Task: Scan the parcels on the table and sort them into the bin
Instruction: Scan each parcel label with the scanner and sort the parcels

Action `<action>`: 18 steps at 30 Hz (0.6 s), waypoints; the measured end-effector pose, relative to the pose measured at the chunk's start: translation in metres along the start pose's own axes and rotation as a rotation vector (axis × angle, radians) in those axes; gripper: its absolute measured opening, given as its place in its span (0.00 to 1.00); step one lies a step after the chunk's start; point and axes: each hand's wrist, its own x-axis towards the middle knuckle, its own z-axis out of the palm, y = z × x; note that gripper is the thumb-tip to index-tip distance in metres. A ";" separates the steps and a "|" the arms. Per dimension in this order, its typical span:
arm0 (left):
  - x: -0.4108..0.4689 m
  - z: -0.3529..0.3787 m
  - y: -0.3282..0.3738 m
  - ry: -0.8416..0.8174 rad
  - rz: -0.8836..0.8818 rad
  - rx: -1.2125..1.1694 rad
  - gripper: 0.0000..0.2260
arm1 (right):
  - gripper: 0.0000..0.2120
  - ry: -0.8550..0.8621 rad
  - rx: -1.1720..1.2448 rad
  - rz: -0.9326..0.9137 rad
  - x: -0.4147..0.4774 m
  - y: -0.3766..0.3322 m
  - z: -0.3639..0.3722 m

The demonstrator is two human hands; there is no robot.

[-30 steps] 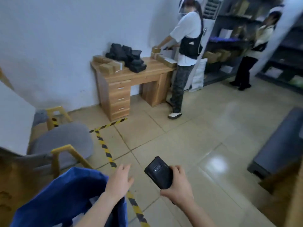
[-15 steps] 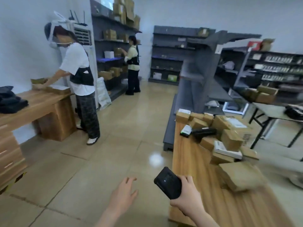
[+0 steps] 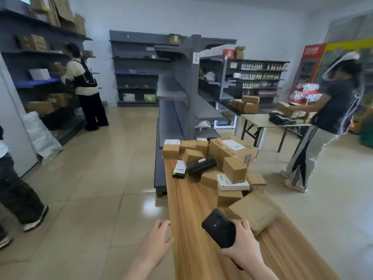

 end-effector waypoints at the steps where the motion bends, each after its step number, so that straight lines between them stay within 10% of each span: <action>1: 0.018 -0.003 -0.006 -0.018 0.001 -0.008 0.17 | 0.39 0.007 0.007 0.027 0.012 -0.004 0.003; 18: 0.257 -0.008 -0.006 -0.171 0.226 0.127 0.20 | 0.43 0.048 0.054 0.302 0.183 -0.024 0.025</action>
